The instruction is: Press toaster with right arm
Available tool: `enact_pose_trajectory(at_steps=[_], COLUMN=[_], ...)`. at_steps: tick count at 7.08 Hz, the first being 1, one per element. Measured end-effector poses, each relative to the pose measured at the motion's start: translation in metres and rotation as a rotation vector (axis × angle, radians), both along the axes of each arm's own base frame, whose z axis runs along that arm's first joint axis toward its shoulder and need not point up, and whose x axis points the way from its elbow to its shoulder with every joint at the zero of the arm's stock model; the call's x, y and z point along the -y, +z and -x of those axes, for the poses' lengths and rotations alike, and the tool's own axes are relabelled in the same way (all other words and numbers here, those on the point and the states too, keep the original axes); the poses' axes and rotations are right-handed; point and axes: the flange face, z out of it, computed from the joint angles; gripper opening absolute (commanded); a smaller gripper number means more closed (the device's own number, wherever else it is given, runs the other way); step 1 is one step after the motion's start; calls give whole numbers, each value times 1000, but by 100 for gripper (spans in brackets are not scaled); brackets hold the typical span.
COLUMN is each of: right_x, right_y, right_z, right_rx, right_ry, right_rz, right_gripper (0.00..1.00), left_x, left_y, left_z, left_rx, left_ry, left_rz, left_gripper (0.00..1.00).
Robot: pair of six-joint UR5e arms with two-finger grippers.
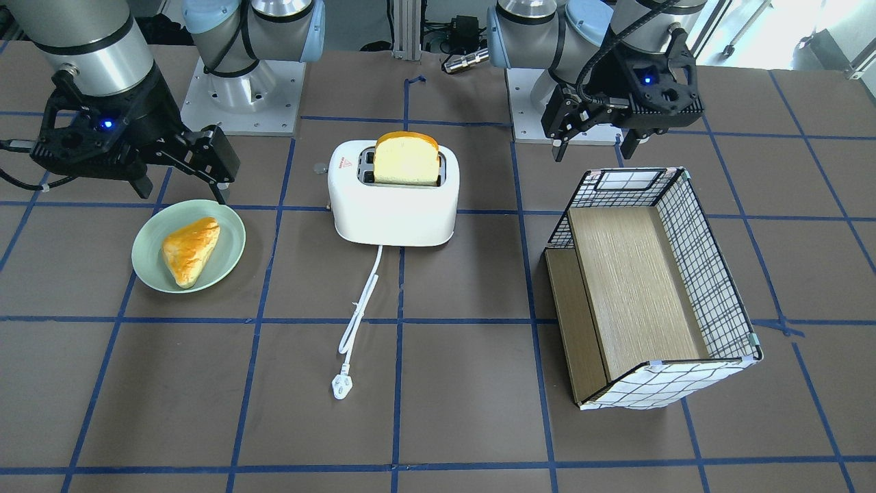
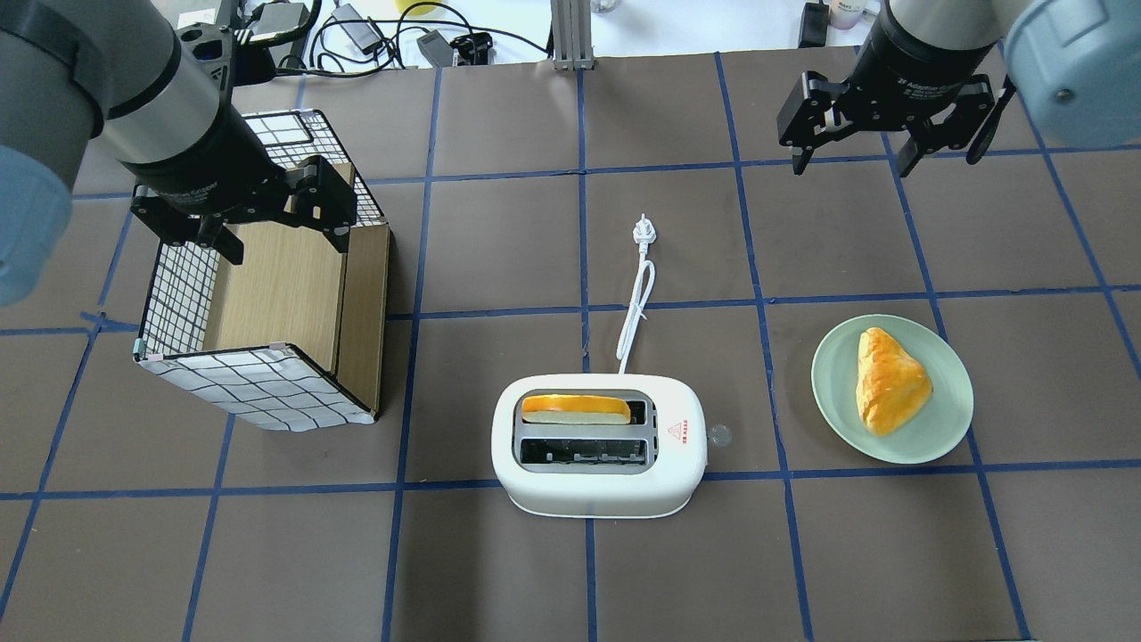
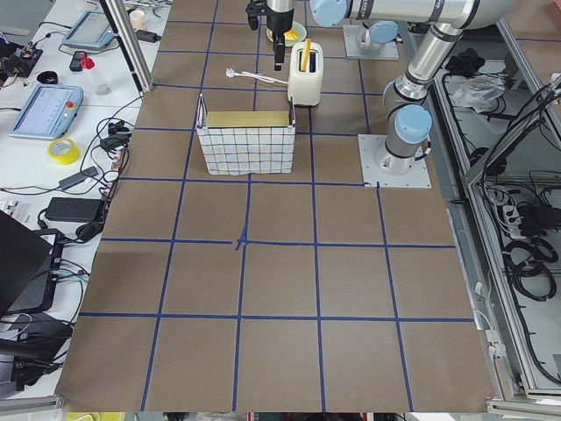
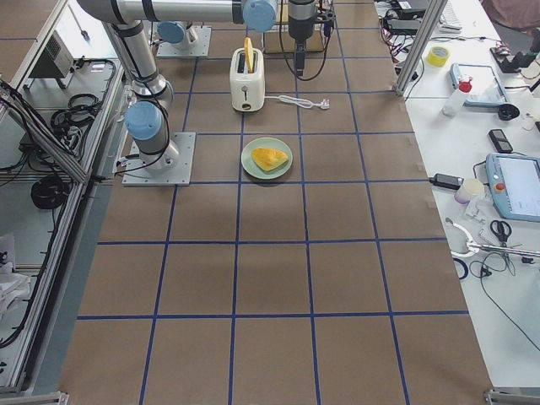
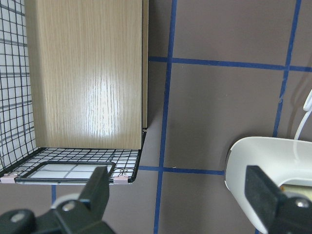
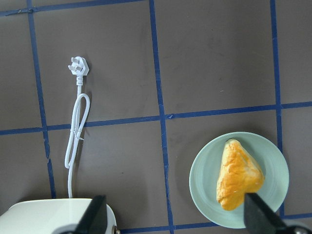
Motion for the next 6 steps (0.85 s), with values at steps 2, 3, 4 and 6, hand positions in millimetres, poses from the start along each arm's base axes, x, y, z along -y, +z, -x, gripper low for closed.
enact_pose_trajectory(at_steps=[2, 3, 4, 6], right_x=[0, 0, 0, -7], right_y=[0, 0, -1, -6], right_z=[0, 0, 0, -3], right_rx=[0, 0, 3, 14], right_ry=[0, 0, 1, 3], right_rz=[-1, -1, -2, -59], right_gripper=[100, 100, 100, 100], left_x=[0, 0, 0, 0], left_y=[0, 0, 0, 0], left_z=[0, 0, 0, 0], left_rx=[0, 0, 0, 0], left_ry=[0, 0, 0, 0], left_rz=[0, 0, 0, 0], left_gripper=[100, 100, 100, 100])
